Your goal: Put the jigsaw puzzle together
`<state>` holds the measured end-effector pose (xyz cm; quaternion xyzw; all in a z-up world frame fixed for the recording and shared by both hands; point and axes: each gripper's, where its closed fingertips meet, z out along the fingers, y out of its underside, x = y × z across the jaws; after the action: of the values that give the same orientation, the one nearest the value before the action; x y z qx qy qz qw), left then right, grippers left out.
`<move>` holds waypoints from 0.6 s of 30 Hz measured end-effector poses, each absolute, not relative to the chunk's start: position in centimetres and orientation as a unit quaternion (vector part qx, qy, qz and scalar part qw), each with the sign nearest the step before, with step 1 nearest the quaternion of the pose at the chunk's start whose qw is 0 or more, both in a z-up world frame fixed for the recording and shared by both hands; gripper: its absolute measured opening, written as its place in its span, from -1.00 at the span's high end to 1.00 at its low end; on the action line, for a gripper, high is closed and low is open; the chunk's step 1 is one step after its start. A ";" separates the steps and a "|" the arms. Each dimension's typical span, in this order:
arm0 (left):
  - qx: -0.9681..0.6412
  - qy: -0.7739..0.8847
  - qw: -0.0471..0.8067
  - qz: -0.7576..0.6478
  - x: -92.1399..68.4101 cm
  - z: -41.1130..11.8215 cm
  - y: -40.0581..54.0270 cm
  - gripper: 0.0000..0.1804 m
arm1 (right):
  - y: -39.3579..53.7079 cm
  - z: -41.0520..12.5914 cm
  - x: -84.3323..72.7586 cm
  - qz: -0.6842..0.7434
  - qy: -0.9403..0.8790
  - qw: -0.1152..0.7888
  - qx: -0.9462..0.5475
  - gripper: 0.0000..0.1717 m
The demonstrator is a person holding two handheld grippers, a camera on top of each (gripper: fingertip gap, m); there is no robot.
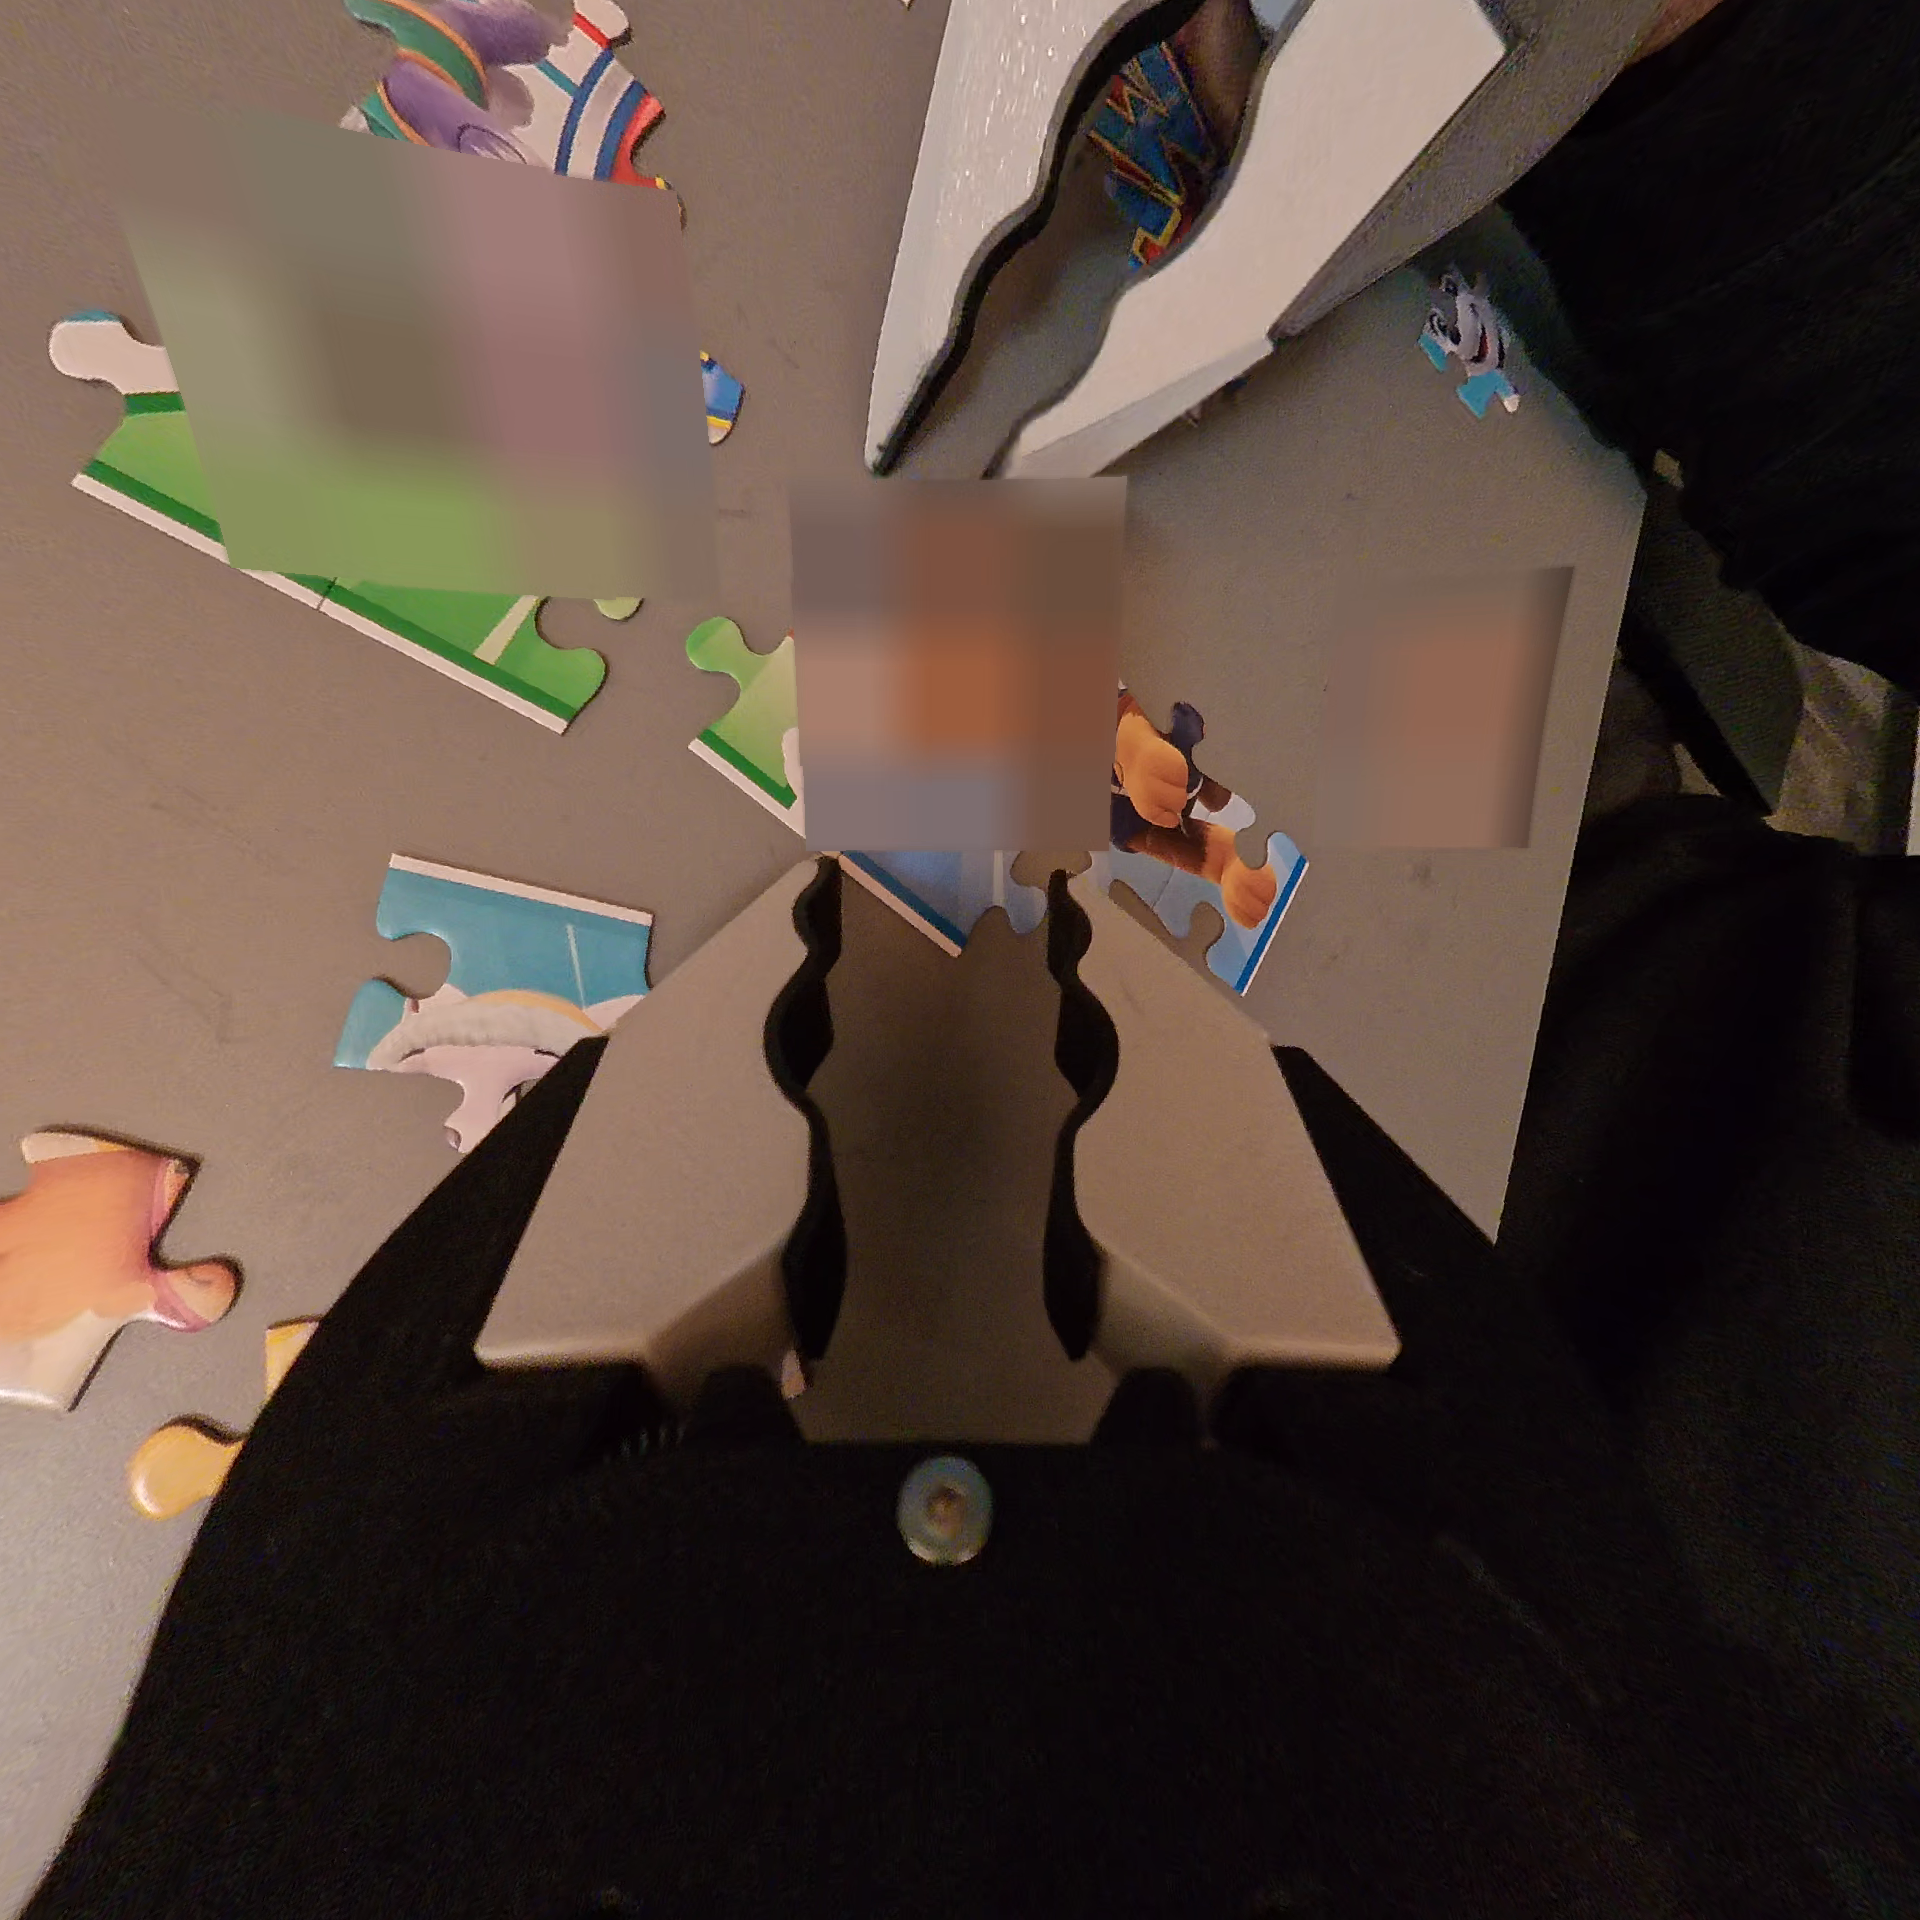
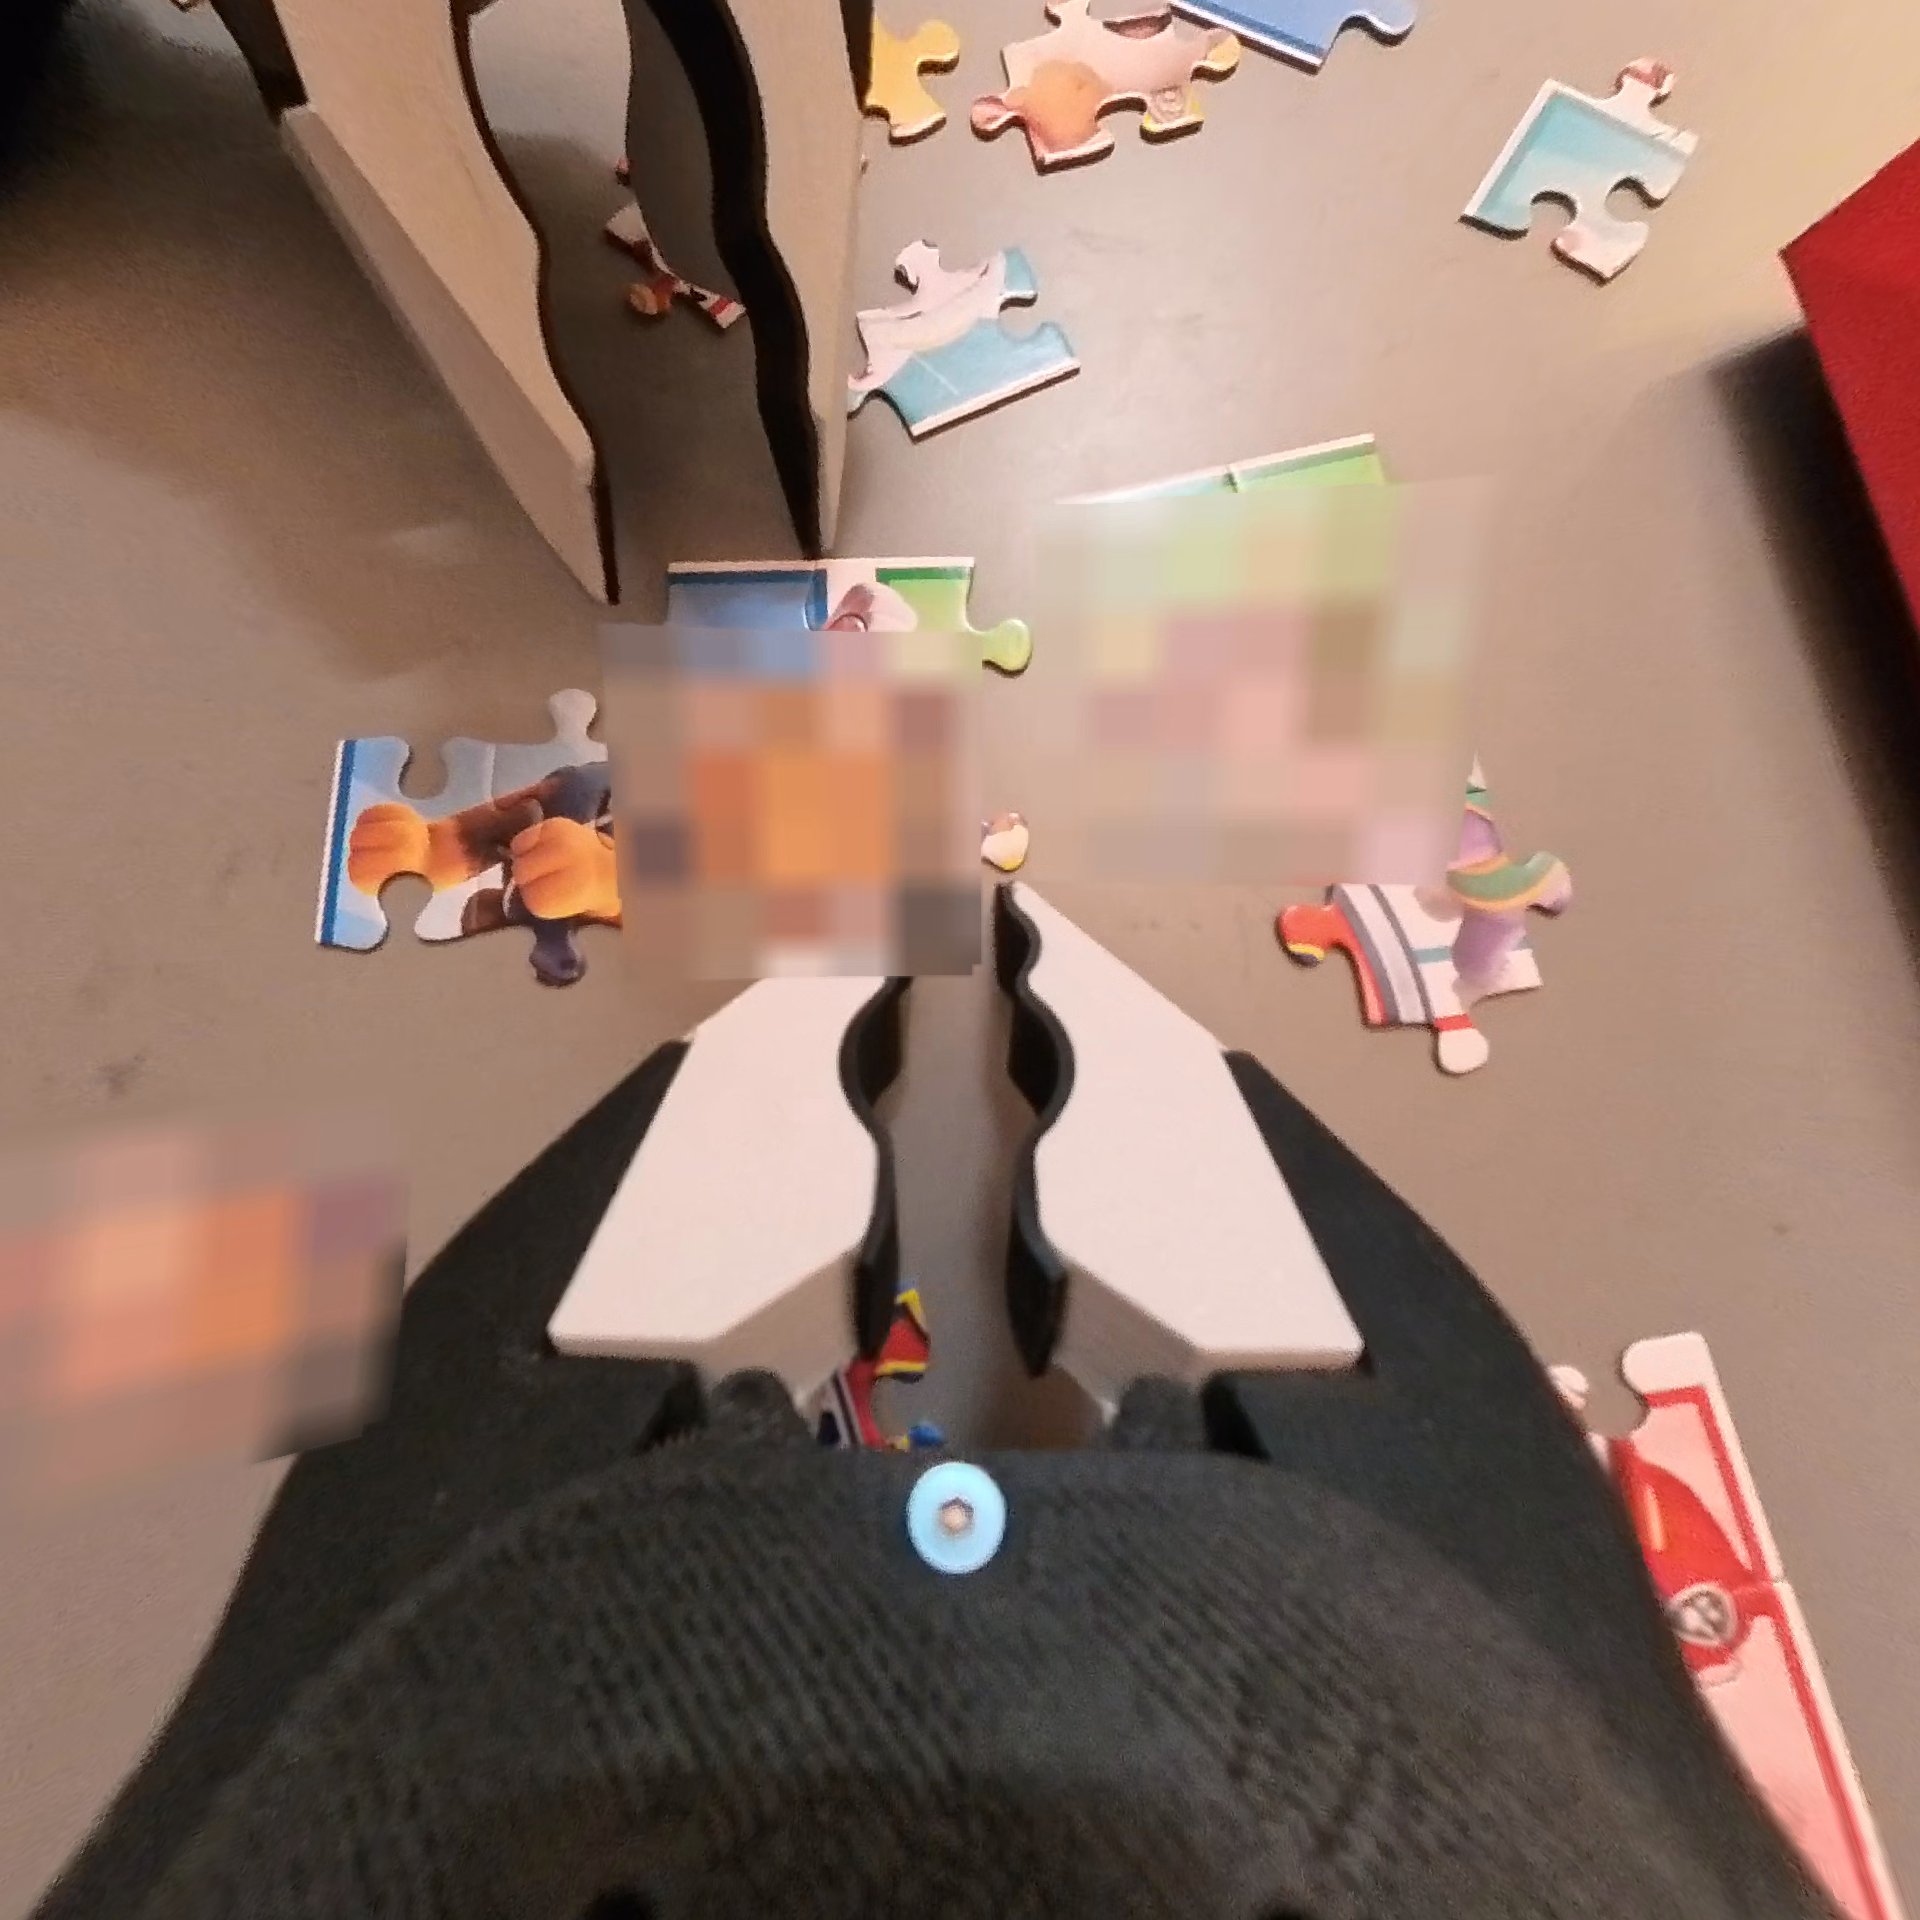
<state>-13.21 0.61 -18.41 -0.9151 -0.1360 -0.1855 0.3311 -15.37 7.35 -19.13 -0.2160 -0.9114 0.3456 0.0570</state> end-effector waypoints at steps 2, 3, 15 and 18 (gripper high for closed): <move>-0.914 -0.137 0.332 -0.187 -13.2 -18.4 0.6 0.59 | 7.4 -19.2 -15.5 0.340 -0.914 0.067 -0.210 0.92; -0.915 -0.136 0.332 -0.187 -13.2 -18.4 0.6 0.59 | 7.3 -19.2 -15.5 0.338 -0.915 0.069 -0.208 0.93; -0.892 -0.146 0.395 -0.165 -14.7 -15.8 0.8 0.57 | 7.2 -19.1 -15.7 0.332 -0.919 0.089 -0.195 0.94; -0.888 -0.154 0.404 -0.158 -15.3 -15.5 0.7 0.57 | 7.2 -19.0 -15.9 0.331 -0.920 0.090 -0.190 0.94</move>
<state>-15.26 0.66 -15.54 -0.8877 -0.1545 -0.1580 0.4038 -15.90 7.17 -19.05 -0.1899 -0.9199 0.3311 0.0896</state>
